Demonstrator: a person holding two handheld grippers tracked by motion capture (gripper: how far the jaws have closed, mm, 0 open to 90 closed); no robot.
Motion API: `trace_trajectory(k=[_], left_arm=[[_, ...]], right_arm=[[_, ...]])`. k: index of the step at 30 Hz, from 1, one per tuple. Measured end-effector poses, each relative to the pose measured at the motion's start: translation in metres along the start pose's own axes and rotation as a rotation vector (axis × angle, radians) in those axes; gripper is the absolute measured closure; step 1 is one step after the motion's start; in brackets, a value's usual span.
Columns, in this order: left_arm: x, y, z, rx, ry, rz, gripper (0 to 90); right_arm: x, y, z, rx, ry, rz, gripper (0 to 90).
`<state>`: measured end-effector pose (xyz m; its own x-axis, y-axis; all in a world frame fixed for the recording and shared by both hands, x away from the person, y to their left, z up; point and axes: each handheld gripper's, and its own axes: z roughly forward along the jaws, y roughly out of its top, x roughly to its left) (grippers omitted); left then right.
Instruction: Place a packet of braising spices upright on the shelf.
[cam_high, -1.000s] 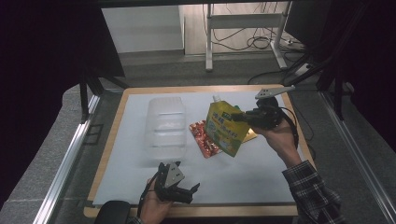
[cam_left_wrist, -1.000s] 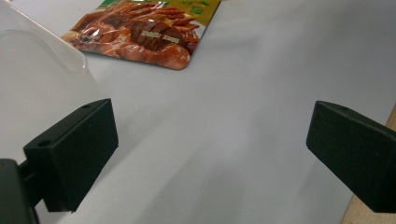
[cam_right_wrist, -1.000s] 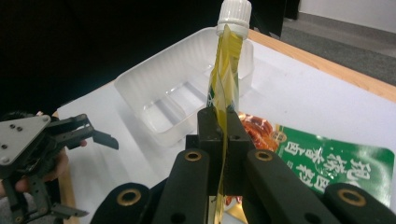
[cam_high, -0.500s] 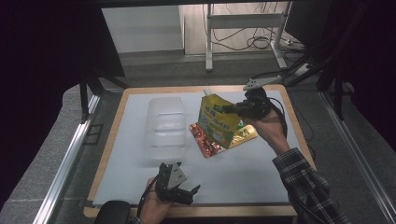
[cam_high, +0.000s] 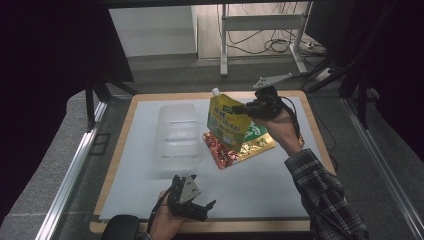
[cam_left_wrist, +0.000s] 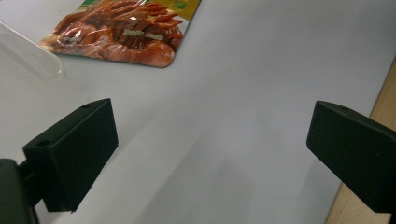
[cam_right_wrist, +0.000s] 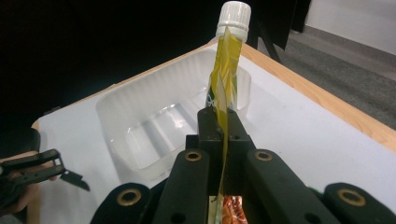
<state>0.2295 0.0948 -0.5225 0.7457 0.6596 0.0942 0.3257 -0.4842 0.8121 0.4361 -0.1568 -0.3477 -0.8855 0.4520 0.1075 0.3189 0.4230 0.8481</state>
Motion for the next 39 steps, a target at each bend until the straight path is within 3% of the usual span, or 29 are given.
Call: trace_trajectory(k=[17,29,39], left_arm=[[-0.005,0.000,0.003,0.007,-0.028,0.010,1.8],[-0.006,0.001,0.003,0.003,-0.038,0.020,1.8],[-0.003,0.001,0.000,-0.026,-0.062,-0.010,1.1]], right_arm=[[-0.019,0.026,0.021,-0.007,-0.006,-0.023,88.7],[-0.030,0.046,0.042,-0.038,0.040,-0.048,88.7],[-0.033,0.061,0.067,-0.046,0.062,-0.080,88.7]])
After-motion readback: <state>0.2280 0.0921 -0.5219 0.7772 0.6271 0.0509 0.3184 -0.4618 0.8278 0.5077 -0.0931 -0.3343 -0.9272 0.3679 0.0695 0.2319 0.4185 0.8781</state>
